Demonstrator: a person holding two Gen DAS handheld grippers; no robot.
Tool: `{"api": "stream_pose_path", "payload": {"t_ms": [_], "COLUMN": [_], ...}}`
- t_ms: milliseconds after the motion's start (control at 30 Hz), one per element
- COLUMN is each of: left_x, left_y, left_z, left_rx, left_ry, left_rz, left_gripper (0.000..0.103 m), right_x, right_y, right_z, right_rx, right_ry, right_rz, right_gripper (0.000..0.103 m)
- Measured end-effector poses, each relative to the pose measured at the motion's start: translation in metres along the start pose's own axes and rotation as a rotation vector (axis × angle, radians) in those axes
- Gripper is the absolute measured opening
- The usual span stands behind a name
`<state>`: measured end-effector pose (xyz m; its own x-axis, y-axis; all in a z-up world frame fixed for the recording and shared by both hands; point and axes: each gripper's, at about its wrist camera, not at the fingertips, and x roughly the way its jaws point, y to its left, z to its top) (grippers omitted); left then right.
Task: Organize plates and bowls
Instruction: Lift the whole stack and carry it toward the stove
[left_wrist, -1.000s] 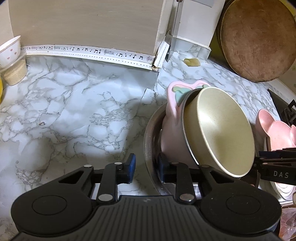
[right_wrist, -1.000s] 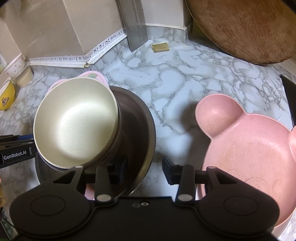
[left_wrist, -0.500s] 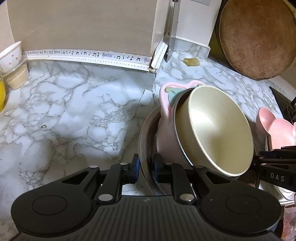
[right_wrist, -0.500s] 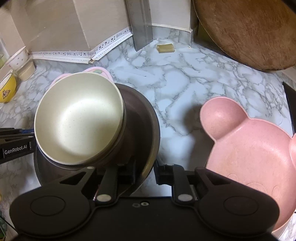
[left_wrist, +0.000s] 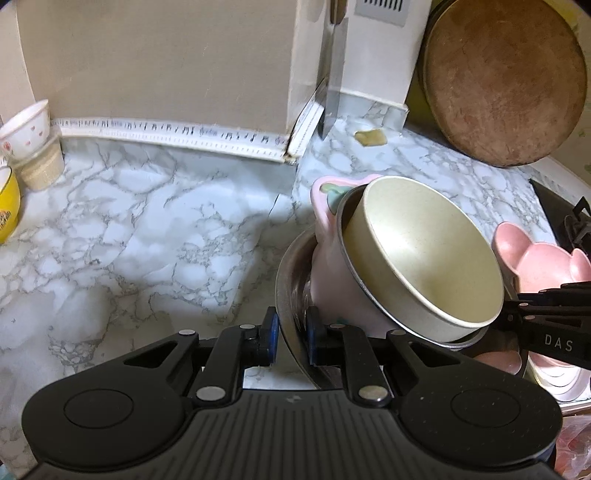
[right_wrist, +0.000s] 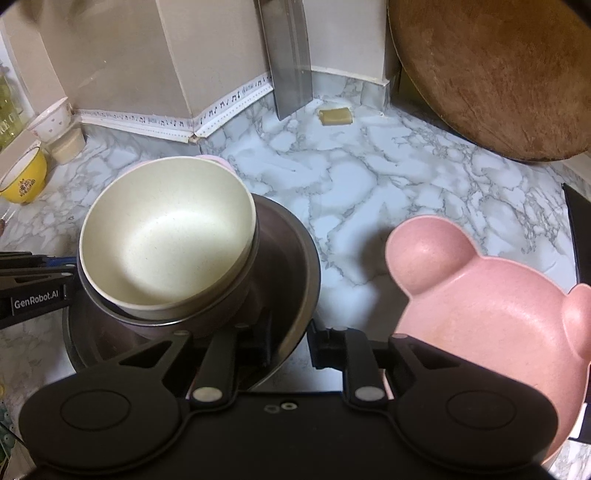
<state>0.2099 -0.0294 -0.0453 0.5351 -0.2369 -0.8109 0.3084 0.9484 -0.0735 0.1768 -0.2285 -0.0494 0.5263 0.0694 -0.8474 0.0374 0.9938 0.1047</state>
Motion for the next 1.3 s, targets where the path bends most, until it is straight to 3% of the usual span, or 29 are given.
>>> {"api": "stream_pose_path", "payload": {"t_ms": [367, 700, 1067, 1300], "left_x": [-0.033, -0.041, -0.024, -0.006], "left_y": [-0.043, -0.118, -0.198, -0.220], "left_z": [0.017, 0.033, 0.024, 0.012], "left_rx": [0.038, 0.148, 0.241, 0.265], "left_ry": [-0.034, -0.066, -0.056, -0.032], "left_rz": [-0.047, -0.131, -0.208, -0.213], "left_gripper": [0.014, 0.014, 0.014, 0.014], "right_x": [-0.050, -0.095, -0.124, -0.121], "right_y": [-0.028, -0.092, -0.162, -0.187], "right_z": [0.001, -0.015, -0.049, -0.065], "right_rx": [0.026, 0.123, 0.236, 0.274], "right_ry": [-0.064, -0.126, -0.136, -0.122], "right_rz": [-0.010, -0.067, -0.152, -0.172], "right_gripper": [0.020, 0.020, 0.020, 0.020]}}
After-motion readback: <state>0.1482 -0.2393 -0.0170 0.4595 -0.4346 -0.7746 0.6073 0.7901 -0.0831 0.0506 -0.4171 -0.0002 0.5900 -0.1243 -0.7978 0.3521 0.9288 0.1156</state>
